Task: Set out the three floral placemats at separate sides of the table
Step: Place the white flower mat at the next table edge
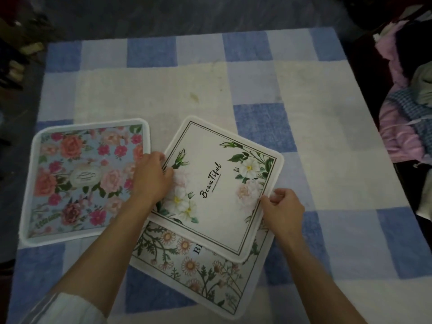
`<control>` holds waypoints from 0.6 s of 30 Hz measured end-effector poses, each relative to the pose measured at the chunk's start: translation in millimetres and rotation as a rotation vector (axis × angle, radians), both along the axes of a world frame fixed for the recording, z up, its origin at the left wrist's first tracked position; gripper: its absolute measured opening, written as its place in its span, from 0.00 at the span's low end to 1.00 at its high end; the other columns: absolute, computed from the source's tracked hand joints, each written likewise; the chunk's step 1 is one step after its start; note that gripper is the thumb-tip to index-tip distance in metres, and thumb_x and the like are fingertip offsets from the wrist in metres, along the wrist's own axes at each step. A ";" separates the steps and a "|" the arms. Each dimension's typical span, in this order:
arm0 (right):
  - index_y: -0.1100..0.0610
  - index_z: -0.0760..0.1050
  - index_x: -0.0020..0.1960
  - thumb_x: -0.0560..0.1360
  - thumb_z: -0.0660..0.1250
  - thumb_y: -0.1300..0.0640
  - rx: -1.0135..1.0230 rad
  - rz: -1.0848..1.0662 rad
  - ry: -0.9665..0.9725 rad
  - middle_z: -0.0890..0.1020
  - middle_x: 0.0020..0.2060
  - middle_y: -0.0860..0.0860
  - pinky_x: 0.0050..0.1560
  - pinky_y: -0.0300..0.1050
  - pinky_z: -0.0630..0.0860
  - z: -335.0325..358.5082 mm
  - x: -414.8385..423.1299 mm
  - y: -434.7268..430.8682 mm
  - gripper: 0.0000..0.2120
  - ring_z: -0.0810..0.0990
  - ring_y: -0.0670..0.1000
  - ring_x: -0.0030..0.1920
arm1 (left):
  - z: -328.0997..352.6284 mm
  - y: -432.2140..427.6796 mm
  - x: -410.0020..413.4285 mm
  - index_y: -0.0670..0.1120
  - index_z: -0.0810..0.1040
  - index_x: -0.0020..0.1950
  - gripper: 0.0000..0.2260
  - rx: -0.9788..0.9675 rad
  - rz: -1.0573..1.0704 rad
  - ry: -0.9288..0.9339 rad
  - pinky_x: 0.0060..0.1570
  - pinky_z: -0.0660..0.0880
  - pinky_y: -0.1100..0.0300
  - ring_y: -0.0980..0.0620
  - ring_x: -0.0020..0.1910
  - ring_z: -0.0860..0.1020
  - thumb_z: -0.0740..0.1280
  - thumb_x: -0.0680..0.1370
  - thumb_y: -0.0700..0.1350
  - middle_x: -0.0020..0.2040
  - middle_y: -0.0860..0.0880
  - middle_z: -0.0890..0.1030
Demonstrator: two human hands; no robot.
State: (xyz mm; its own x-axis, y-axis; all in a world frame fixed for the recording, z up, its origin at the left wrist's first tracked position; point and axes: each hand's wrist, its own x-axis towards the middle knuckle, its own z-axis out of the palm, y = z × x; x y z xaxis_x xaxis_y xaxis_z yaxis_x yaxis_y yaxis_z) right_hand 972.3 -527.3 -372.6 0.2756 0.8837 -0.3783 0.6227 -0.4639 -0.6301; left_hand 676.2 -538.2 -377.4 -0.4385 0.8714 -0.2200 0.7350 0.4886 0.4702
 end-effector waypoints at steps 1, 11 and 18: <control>0.60 0.77 0.58 0.74 0.72 0.55 -0.006 -0.012 0.005 0.83 0.46 0.50 0.38 0.29 0.73 -1.3 2.6 0.9 0.15 0.77 0.41 0.39 | -0.7 0.5 -1.2 0.38 0.76 0.60 0.13 0.003 0.001 0.013 0.53 0.74 0.48 0.41 0.53 0.75 0.66 0.78 0.42 0.55 0.39 0.78; 0.57 0.79 0.39 0.74 0.73 0.57 -0.008 0.002 0.068 0.84 0.33 0.52 0.44 0.53 0.83 -1.4 12.7 -1.2 0.06 0.84 0.53 0.36 | 15.3 -8.7 1.9 0.42 0.80 0.50 0.04 0.222 0.134 -0.018 0.42 0.71 0.60 0.50 0.40 0.77 0.69 0.76 0.39 0.43 0.47 0.81; 0.57 0.77 0.39 0.75 0.71 0.58 0.141 0.072 0.061 0.80 0.32 0.47 0.30 0.32 0.72 24.0 16.0 -8.1 0.07 0.78 0.44 0.32 | 51.3 -31.7 12.6 0.42 0.80 0.46 0.02 0.307 0.042 0.054 0.40 0.71 0.58 0.50 0.38 0.77 0.70 0.75 0.37 0.40 0.47 0.81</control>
State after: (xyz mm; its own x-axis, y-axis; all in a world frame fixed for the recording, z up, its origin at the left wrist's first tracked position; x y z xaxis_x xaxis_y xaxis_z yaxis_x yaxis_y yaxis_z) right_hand 988.3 -535.4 -348.6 0.1903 0.9457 -0.2634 0.6098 -0.3241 -0.7232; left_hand 688.8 -569.9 -326.1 -0.4797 0.8742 0.0754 0.7450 0.3605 0.5612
